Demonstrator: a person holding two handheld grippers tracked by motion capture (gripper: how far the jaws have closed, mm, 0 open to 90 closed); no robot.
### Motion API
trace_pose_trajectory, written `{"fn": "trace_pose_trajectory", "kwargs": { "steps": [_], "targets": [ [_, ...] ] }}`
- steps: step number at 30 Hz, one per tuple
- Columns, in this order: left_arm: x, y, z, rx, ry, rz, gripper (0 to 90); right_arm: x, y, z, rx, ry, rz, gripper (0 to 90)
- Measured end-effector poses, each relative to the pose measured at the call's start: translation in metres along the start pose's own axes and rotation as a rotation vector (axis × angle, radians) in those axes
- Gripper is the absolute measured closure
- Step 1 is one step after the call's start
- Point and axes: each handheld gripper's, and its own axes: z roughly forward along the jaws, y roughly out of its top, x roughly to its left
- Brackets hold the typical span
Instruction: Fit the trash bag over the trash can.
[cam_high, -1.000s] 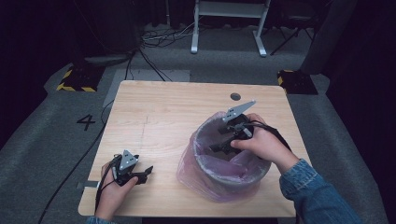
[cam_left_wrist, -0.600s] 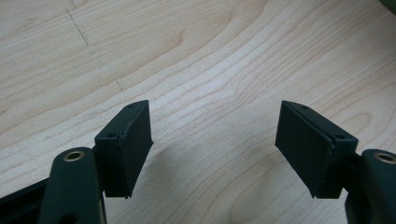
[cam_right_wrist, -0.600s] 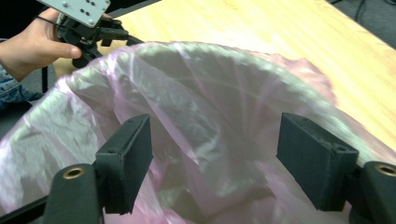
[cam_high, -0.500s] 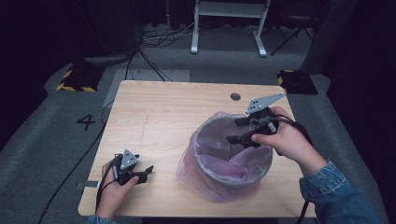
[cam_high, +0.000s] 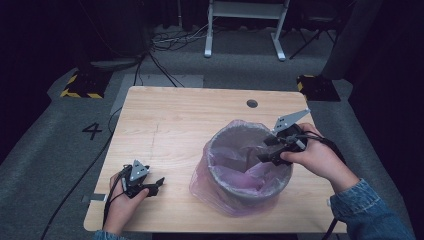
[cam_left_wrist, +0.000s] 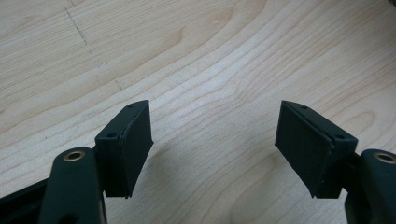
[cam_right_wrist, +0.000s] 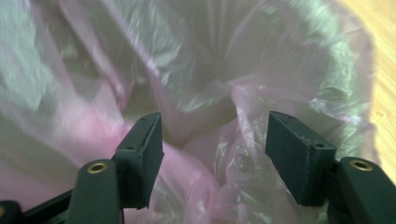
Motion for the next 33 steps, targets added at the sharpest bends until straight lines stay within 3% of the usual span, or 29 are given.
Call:
{"fn": "trace_pose_trajectory", "kwargs": {
  "steps": [2,6,9,14,19,21,25,28,33],
  "targets": [
    [0.000,0.000,0.000,-0.002,-0.001,-0.003,27.2,0.002,0.000,0.000,0.016,-0.006,-0.029,36.3],
    [0.000,0.000,0.000,-0.005,-0.002,-0.007,27.3,0.004,-0.001,-0.001,0.017,0.005,-0.028,35.4],
    [0.000,0.000,0.000,0.002,-0.001,-0.006,27.3,0.007,0.003,-0.006,-0.030,0.002,-0.028,34.8],
    [0.001,0.000,0.000,-0.003,0.000,-0.010,27.3,0.021,0.026,-0.009,-0.161,0.034,-0.039,33.2],
    [0.000,0.000,0.000,-0.004,-0.002,-0.008,27.4,0.037,0.048,0.011,-0.190,0.061,-0.062,36.9],
    [0.000,0.000,0.001,-0.007,-0.003,-0.006,27.4,0.042,0.054,0.024,-0.178,0.074,-0.083,44.1],
    [0.000,0.001,0.001,-0.007,-0.005,-0.006,27.4,0.051,0.058,0.052,-0.107,0.115,-0.112,50.0],
    [0.000,0.001,0.001,-0.010,-0.006,-0.008,27.3,0.055,0.058,0.068,-0.058,0.142,-0.120,49.5],
    [0.000,0.001,0.001,-0.011,-0.006,-0.009,27.4,0.060,0.053,0.089,0.032,0.180,-0.105,40.7]
  ]
}}
